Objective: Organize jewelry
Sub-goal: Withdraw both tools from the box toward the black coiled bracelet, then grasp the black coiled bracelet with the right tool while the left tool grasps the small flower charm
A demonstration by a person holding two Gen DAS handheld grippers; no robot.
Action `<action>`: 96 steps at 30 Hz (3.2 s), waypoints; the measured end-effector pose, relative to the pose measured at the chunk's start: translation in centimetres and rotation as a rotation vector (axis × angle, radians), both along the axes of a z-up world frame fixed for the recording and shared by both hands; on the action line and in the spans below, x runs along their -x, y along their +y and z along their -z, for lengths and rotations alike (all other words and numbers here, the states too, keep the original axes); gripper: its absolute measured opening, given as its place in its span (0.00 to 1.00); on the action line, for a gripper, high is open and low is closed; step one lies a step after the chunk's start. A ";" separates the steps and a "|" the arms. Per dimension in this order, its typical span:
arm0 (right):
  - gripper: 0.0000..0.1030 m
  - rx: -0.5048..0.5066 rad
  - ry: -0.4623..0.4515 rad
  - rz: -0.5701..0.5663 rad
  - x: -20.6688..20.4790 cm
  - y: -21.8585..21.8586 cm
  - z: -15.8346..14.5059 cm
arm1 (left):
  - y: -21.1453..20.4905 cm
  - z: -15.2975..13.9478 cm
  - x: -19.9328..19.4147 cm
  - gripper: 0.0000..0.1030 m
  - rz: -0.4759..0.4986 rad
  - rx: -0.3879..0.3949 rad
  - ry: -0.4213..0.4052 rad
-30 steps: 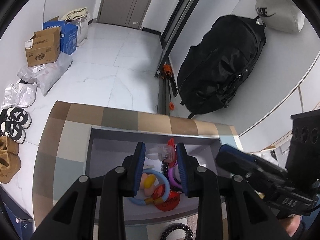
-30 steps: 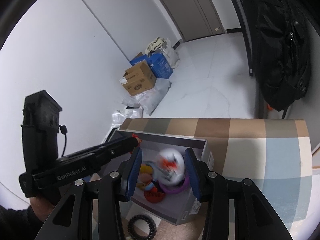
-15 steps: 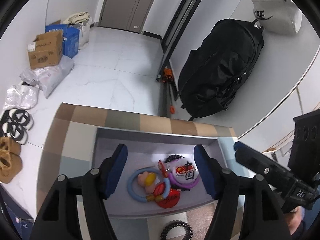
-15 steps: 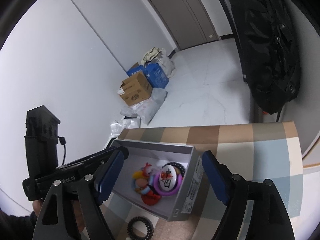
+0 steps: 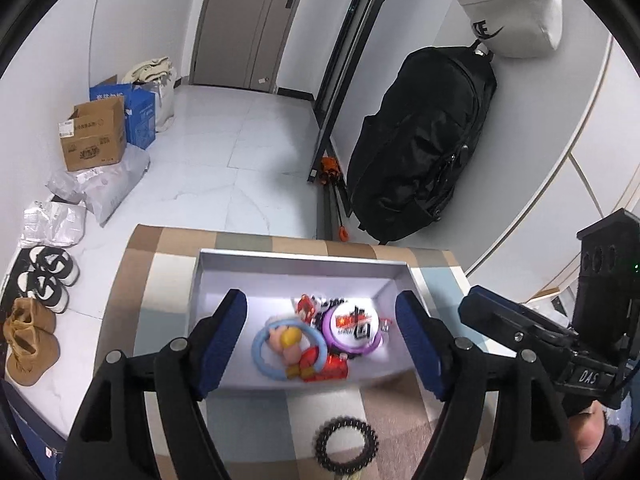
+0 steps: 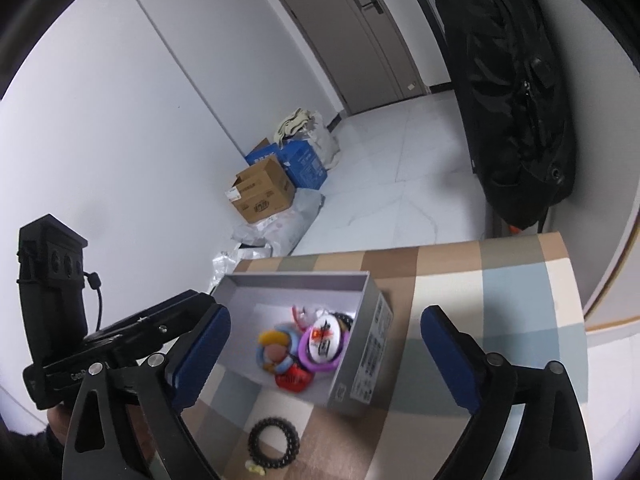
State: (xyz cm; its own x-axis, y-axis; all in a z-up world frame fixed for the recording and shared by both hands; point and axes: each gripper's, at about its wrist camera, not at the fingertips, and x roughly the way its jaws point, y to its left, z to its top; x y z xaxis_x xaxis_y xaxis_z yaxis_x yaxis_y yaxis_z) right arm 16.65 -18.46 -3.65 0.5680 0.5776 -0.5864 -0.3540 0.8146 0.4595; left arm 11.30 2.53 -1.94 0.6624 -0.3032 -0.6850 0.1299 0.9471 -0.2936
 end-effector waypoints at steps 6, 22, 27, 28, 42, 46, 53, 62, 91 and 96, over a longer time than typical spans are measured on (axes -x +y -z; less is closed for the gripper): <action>0.99 0.027 -0.018 0.002 2.4 -0.4 -0.4 | -0.3 0.7 2.2 0.80 -0.022 -0.003 0.011; 1.00 0.066 0.065 0.059 7.5 -2.1 1.3 | -2.5 4.4 5.1 0.80 0.090 -0.056 0.133; 1.00 0.085 0.084 0.071 8.3 -2.5 1.8 | -3.3 5.1 5.7 0.80 0.119 -0.102 0.145; 1.00 0.089 0.089 0.076 8.5 -2.7 2.0 | -3.3 5.2 5.8 0.80 0.116 -0.114 0.148; 1.00 0.100 0.130 0.129 9.6 -4.0 2.6 | -4.1 5.6 6.8 0.22 0.136 -0.206 0.153; 1.00 0.095 0.144 0.141 9.7 -4.2 2.8 | -4.3 5.6 7.0 0.11 0.150 -0.208 0.153; 1.00 0.103 0.152 0.147 9.6 -4.3 3.0 | -3.8 5.7 6.8 0.11 0.144 -0.183 0.168; 1.00 0.111 0.171 0.143 9.6 -4.1 3.5 | -1.7 4.8 6.2 0.06 0.085 -0.082 0.182; 0.70 0.449 0.043 -0.097 7.9 9.9 5.9 | 6.1 2.7 5.3 0.06 -0.116 0.155 0.130; 0.51 0.536 -0.009 -0.118 8.1 11.3 6.2 | 6.4 2.7 5.3 0.06 -0.129 0.153 0.126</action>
